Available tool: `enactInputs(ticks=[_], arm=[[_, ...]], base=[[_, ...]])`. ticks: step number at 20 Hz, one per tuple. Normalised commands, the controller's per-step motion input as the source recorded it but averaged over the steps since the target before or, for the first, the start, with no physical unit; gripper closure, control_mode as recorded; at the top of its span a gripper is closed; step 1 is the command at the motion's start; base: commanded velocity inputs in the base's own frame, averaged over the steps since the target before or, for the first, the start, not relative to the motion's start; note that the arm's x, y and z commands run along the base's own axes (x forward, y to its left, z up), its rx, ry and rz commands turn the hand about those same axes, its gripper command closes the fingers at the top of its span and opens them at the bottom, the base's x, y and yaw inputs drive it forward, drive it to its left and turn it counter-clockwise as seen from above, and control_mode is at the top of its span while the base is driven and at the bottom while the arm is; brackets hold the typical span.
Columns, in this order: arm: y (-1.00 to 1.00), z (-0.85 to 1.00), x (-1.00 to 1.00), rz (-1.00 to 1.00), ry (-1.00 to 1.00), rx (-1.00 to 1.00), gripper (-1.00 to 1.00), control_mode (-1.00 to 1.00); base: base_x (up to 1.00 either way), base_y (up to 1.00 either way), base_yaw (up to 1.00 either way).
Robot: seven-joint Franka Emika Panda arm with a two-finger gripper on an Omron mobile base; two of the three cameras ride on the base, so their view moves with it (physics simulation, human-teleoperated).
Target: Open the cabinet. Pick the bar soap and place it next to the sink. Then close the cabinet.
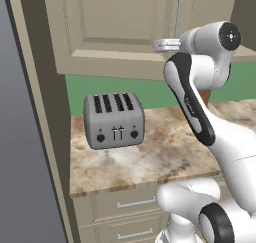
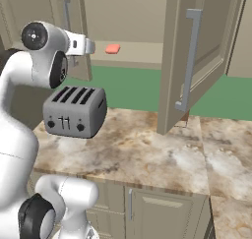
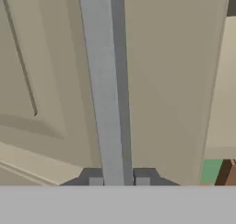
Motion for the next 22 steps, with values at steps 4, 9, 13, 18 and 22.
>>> enactInputs(ticks=[4, 9, 13, 18, 22], arm=[[0.34, 0.0, -1.0, 0.05, 0.0, 0.0, 1.0, -1.0], [0.35, 0.0, -1.0, 0.05, 0.0, 0.0, 1.0, -1.0], [0.36, 0.01, -1.0, 0.04, 0.0, 0.0, 1.0, -1.0], [0.42, 0.02, -0.96, 0.03, -0.02, 0.0, 1.0, -1.0], [0.31, 0.0, -0.71, 0.0, -0.01, 0.0, 1.0, -1.0]], base=[[0.0, 0.0, 0.0], [0.0, 0.0, 0.0], [0.0, 0.0, 0.0], [0.0, 0.0, 0.0], [0.0, 0.0, 0.0]])
